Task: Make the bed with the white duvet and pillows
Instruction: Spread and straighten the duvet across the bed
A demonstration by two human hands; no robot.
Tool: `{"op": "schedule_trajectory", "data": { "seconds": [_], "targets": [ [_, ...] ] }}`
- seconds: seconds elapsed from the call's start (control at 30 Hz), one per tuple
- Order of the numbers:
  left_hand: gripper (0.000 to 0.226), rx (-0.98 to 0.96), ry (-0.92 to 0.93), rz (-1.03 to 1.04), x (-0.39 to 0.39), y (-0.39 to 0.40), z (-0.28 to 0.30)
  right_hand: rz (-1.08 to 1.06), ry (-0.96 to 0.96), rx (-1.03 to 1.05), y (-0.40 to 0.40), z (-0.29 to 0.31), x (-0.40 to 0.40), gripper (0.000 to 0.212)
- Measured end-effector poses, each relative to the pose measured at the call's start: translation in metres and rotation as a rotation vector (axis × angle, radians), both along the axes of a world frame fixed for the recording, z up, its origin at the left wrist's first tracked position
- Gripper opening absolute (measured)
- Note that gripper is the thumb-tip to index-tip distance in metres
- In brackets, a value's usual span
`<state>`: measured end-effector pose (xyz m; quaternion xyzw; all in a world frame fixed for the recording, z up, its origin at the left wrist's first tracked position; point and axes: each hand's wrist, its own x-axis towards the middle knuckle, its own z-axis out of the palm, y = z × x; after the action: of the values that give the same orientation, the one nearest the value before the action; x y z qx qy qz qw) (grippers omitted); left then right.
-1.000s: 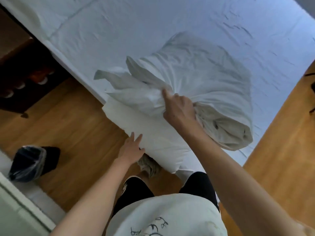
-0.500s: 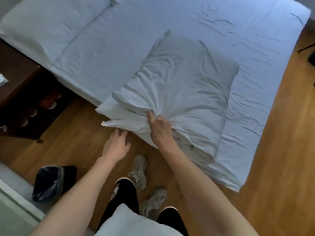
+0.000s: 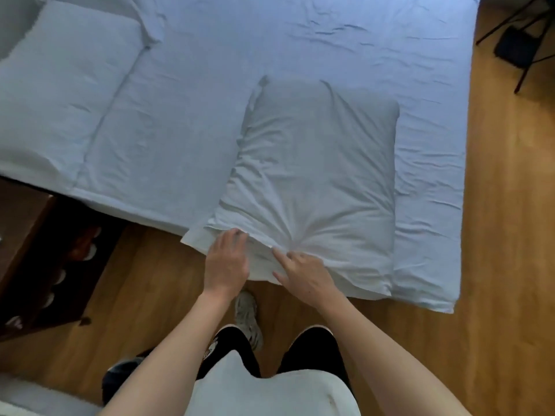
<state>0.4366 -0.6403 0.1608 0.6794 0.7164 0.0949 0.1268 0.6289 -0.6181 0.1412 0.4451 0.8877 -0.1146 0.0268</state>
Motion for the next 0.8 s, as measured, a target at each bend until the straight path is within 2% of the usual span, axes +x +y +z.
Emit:
{"op": "schedule_trajectory", "data": {
  "seconds": [0.07, 0.17, 0.23, 0.33, 0.5, 0.57, 0.7, 0.8],
  "targets": [
    [0.03, 0.089, -0.033, -0.056, 0.005, 0.027, 0.011, -0.005, 0.098, 0.216, 0.018, 0.008, 0.015, 0.029],
    [0.032, 0.083, -0.035, -0.126, 0.024, 0.073, 0.019, -0.257, 0.173, 0.335, 0.065, 0.024, 0.032, 0.027],
    [0.039, 0.034, -0.022, -0.143, 0.037, 0.102, 0.017, -0.458, 0.167, 0.286, 0.101, 0.029, 0.041, 0.04],
    [0.046, -0.032, -0.017, -0.118, 0.054, 0.142, 0.007, -0.625, 0.113, 0.202, 0.147, 0.021, 0.053, 0.056],
    [0.052, -0.056, 0.038, -0.099, 0.073, 0.207, -0.012, -0.694, 0.01, 0.01, 0.216, 0.004, 0.071, 0.066],
    [0.054, -0.051, 0.044, -0.062, 0.08, 0.235, -0.02, -0.704, 0.013, -0.004, 0.244, -0.001, 0.076, 0.068],
    [0.059, -0.137, 0.03, 0.098, 0.086, 0.277, -0.045, -0.776, 0.008, -0.09, 0.286, -0.022, 0.083, 0.068],
    [0.067, -0.195, 0.033, 0.211, 0.075, 0.268, -0.073, -0.896, 0.043, -0.08, 0.276, -0.058, 0.08, 0.07]
  ]
}}
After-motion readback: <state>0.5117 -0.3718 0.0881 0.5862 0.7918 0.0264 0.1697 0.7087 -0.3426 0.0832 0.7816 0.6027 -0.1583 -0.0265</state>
